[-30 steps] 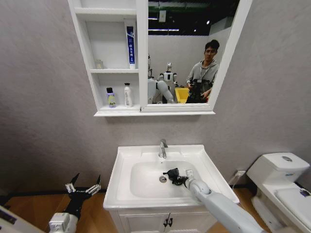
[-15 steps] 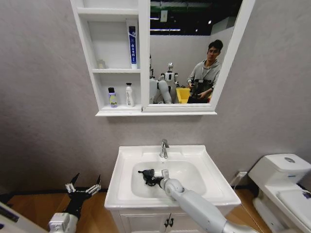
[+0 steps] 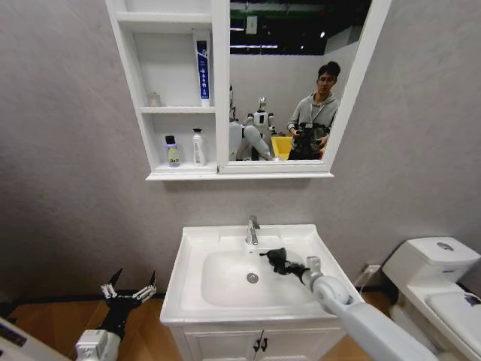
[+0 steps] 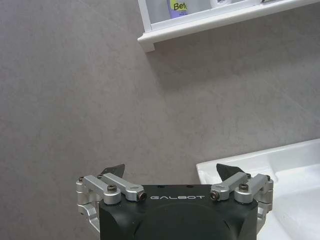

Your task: Move facial cleanser and shampoo from washbasin to cabinet, then wipe washbasin with towel.

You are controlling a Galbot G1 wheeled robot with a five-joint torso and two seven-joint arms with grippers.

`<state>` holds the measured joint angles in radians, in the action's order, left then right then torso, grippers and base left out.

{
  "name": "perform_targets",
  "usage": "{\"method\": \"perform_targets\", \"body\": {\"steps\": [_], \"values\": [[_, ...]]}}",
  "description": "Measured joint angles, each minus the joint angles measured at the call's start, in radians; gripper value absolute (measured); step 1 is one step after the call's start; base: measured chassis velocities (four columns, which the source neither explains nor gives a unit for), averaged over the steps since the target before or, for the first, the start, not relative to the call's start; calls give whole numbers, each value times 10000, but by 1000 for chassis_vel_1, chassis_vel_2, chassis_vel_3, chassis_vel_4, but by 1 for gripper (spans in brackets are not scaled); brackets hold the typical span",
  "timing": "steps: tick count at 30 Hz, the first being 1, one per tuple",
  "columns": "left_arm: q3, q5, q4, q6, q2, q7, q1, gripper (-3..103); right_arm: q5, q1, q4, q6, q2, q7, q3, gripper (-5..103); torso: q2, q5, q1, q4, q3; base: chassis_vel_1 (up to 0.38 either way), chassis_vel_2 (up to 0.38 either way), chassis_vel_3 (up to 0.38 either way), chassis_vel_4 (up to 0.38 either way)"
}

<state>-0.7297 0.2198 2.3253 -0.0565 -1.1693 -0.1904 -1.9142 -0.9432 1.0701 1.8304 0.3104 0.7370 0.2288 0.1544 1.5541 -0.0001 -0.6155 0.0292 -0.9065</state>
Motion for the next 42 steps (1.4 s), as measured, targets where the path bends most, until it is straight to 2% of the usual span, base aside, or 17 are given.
{"method": "perform_targets", "body": {"steps": [5,8,12,21,32,33,35,38,39,41,42], "values": [[0,0,0,0,0,1,0,100,182,-75,509,-163,-113,54,170,2,-1,1,0,-4,0,0,0,0,0],[0,0,0,0,0,0,0,100,326,-174,71,-312,-156,-74,321,2,-1,1,-1,-5,-1,0,0,0,0],[0,0,0,0,0,0,0,100,1136,-327,-1421,-1043,57,-822,721,2,-1,6,-1,0,-1,0,0,0,0],[0,0,0,0,0,0,0,100,810,-471,-4091,-1522,-72,-2027,846,2,-1,1,-1,1,-1,0,0,0,0],[0,0,0,0,0,0,0,100,815,-973,-5492,-2329,44,-2384,442,2,-1,0,-2,-3,-1,0,0,0,0],[0,0,0,0,0,0,0,100,800,-1036,-5686,-2488,61,-2512,396,-1,-2,1,-2,-3,-1,0,0,0,0],[0,0,0,0,0,0,0,100,791,-1107,-6000,-2743,75,-2795,331,3,-2,0,-2,-3,-1,0,0,0,0],[0,0,0,0,0,0,0,100,795,-1187,-6652,-3613,169,-3712,270,18,-2,0,-1,-1,-1,0,0,0,0],[0,0,0,0,0,0,0,100,795,-1187,-6652,-3613,169,-3712,270,18,-2,0,-1,-1,-1,0,0,0,0],[0,0,0,0,0,0,0,100,806,-1227,-6893,-3990,240,-4070,259,29,-1,0,-2,0,-1,0,0,0,0],[0,0,0,0,0,0,0,100,806,-1227,-6893,-3990,240,-4070,259,29,-1,0,-2,0,-1,0,0,0,0]]}}
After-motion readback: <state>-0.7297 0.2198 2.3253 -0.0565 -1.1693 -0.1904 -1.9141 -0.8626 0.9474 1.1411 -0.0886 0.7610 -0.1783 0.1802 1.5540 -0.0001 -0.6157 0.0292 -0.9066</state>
